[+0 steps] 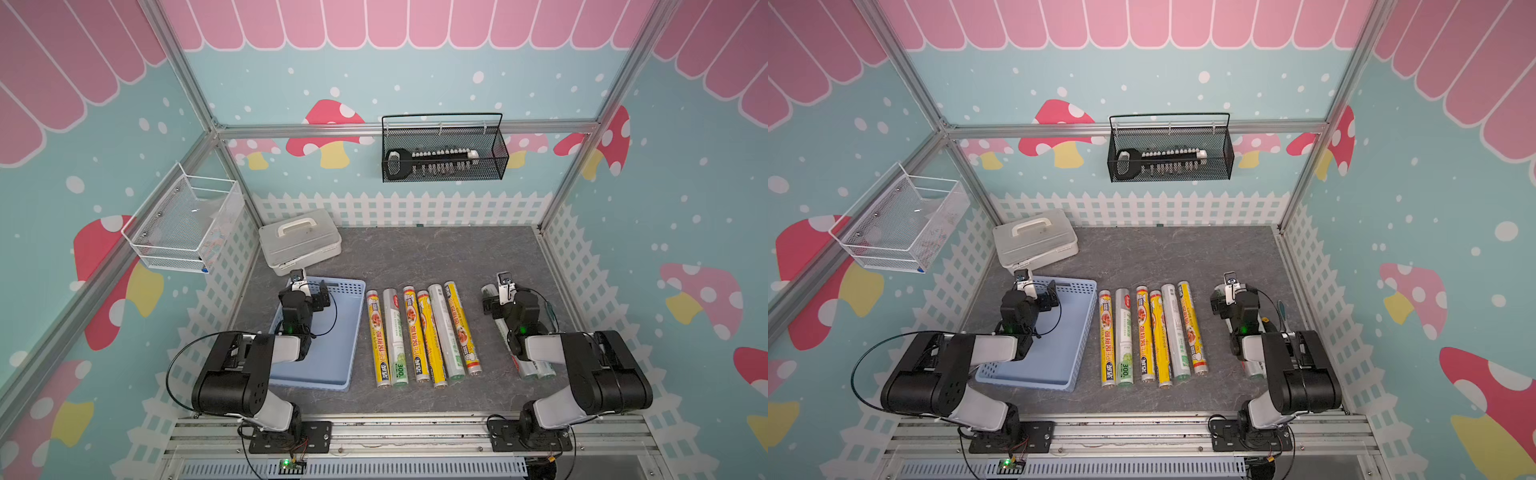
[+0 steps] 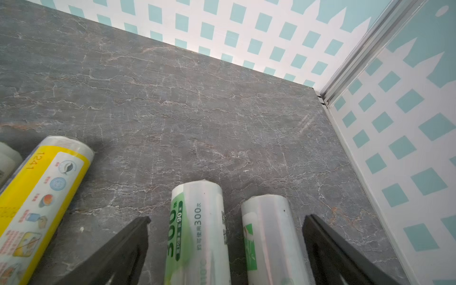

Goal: Put the plastic wrap into the basket
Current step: Move the basket to the center of the board.

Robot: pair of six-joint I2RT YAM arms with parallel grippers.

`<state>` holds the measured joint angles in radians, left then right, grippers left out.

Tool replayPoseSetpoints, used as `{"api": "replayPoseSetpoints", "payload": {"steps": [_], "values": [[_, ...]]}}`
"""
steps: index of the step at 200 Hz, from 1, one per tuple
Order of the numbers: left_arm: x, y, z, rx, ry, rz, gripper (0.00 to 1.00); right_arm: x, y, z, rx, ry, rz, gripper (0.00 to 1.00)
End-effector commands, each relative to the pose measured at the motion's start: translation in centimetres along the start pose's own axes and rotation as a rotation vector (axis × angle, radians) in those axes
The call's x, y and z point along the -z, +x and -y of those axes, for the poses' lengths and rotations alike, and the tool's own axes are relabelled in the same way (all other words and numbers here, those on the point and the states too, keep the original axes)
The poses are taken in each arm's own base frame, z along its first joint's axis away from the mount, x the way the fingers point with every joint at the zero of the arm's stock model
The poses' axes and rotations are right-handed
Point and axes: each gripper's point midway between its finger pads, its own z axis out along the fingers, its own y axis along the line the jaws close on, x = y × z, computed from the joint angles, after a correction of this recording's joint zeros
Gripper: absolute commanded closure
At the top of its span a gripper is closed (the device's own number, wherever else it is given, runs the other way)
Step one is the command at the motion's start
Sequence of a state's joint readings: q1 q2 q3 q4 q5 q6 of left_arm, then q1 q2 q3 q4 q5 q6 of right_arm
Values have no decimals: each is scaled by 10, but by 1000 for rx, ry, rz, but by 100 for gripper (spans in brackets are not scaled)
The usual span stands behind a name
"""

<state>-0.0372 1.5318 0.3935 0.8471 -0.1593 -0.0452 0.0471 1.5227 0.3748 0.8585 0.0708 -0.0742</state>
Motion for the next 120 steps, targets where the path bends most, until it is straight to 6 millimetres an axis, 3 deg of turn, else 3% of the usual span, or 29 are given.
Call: {"api": "replayPoseSetpoints", "payload": {"steps": [1, 120], "values": [[-2, -5, 1, 5, 12, 11, 1, -1, -6, -1, -2, -6, 10, 0], [-2, -5, 1, 6, 12, 10, 1, -2, -5, -1, -5, -2, 5, 0]]}}
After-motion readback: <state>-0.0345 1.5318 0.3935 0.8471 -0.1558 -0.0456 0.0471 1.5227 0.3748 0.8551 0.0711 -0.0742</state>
